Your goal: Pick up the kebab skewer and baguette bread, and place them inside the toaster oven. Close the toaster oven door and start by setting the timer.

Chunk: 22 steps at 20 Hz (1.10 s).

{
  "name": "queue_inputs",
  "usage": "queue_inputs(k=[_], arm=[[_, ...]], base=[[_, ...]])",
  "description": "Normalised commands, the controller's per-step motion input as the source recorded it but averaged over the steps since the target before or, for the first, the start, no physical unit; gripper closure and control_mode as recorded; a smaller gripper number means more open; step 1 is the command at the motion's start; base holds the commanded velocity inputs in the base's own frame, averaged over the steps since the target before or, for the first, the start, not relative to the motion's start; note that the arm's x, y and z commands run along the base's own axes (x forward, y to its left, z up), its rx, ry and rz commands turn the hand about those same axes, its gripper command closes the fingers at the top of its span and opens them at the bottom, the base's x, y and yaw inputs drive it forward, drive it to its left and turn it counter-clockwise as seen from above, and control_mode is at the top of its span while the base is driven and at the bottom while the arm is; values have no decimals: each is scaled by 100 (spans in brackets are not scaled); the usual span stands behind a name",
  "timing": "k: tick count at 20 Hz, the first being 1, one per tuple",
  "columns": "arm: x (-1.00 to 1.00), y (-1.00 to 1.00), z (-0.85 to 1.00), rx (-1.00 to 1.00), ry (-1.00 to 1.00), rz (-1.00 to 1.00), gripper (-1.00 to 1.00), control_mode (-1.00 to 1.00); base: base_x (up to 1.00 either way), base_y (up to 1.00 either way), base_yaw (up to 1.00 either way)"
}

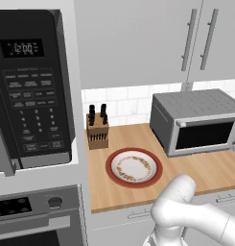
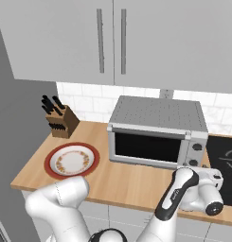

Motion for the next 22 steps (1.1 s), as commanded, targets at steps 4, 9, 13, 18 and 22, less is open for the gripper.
queue_inputs(k=[4, 9, 13, 18, 22], arm=[[0, 1, -1, -1, -5, 0, -100, -100], [0, 0, 15, 1, 0, 0, -100, -100], [0, 0, 16, 0, 0, 0, -100, -100], [0, 0, 0, 0, 0, 0, -100, -100], [0, 0, -1, 0, 0, 0, -100, -100]], base=[[0, 0, 0], [0, 0, 0], [0, 0, 0], [0, 0, 0], [0, 0, 0]])
